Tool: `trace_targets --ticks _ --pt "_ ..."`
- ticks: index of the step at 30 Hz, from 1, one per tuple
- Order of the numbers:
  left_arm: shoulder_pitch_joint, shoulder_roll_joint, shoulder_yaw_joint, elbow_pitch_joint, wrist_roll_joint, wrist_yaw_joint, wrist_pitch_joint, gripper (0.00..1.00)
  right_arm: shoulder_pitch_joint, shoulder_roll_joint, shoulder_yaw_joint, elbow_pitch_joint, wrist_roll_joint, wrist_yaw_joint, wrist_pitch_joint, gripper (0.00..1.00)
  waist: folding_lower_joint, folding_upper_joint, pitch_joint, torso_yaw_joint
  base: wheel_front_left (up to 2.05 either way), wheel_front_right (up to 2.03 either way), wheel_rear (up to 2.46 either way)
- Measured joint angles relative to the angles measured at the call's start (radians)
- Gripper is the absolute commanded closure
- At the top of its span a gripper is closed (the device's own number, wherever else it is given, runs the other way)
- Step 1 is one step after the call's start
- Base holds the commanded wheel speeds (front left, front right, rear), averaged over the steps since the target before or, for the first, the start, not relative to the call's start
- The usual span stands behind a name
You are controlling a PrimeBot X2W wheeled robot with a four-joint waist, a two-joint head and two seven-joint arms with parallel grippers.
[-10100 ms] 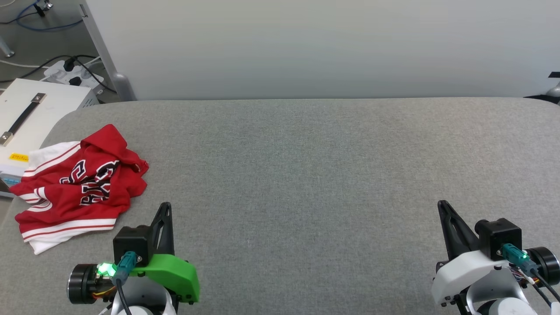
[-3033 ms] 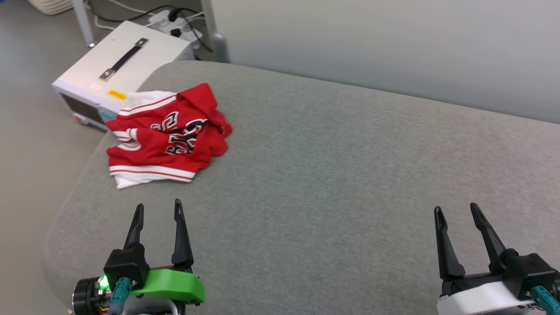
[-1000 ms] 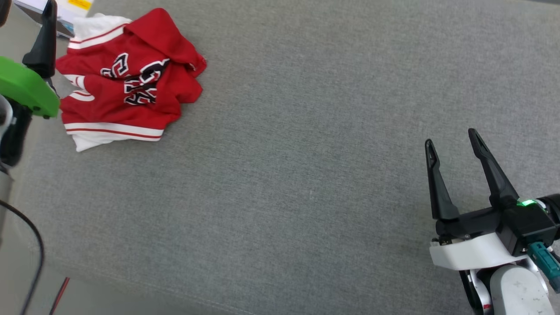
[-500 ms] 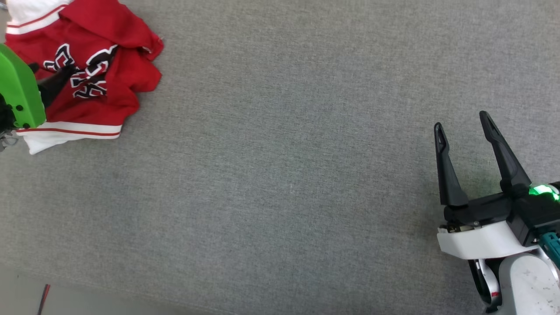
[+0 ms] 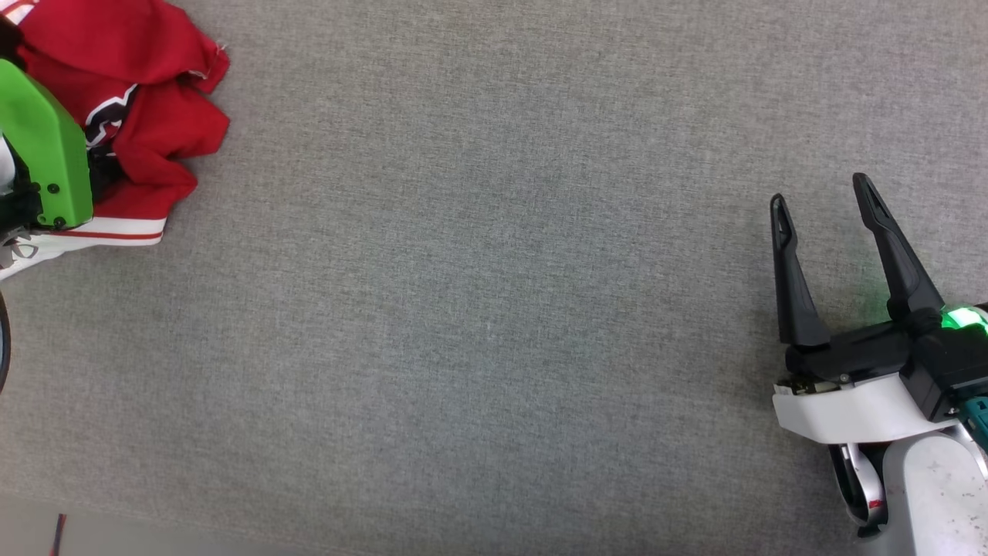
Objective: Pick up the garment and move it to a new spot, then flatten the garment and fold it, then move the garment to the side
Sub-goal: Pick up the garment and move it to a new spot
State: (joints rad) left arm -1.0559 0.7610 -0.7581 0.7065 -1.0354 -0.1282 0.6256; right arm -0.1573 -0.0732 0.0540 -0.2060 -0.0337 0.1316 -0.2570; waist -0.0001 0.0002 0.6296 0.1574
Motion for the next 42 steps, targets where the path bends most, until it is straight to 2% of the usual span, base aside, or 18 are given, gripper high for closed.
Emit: trace_targets --ticks 1,2,3,12,20,30,36,42 --pt "-0.005 0.000 -0.008 0.006 0.003 0.000 0.000 0.00 -0.001 0.000 0.000 0.000 0.001 0.000 0.000 0.00 0.0000 0.0000 0.001 -0.001 0.00 0.00 0.00" --pt "-0.012 -0.003 -0.014 0.014 0.005 0.000 -0.001 0.29 -0.002 0.001 0.000 0.001 0.002 0.000 0.000 0.00 0.0000 0.0000 0.001 -0.001 0.00 0.00 0.00" --pt "-0.016 -0.006 -0.023 0.021 0.009 0.000 -0.012 1.00 -0.004 0.001 0.000 0.002 0.002 0.000 0.000 0.00 0.0000 0.0000 -0.001 0.000 0.00 0.00 0.00" --pt "-0.025 -0.025 -0.096 0.024 0.022 -0.005 -0.166 1.00 -0.005 0.007 0.008 0.022 0.016 0.000 0.000 0.00 0.0001 -0.0002 -0.054 0.013 0.00 0.00 0.00" --pt "-0.108 0.026 -0.188 -0.078 0.089 -0.005 -0.301 1.00 -0.002 0.019 0.007 0.046 0.048 0.000 0.000 0.00 0.0000 -0.0002 -0.143 0.026 0.00 0.00 0.00" --pt "-0.259 0.043 -0.307 -0.235 0.166 -0.005 -0.330 1.00 0.032 0.025 -0.005 0.065 0.126 0.000 0.000 0.00 0.0000 -0.0002 -0.245 0.001 0.00 0.00 0.00" --pt "-0.331 0.002 -0.355 -0.307 0.181 -0.005 -0.328 1.00 0.037 0.025 -0.017 0.071 0.162 0.000 0.000 0.00 0.0000 -0.0002 -0.275 -0.063 0.00 0.00 0.00" --pt "-0.400 -0.076 -0.403 -0.360 0.184 -0.005 -0.321 1.00 0.049 0.025 -0.030 0.073 0.198 0.000 0.000 0.00 0.0000 -0.0002 -0.299 -0.143 0.00 0.00 0.00"
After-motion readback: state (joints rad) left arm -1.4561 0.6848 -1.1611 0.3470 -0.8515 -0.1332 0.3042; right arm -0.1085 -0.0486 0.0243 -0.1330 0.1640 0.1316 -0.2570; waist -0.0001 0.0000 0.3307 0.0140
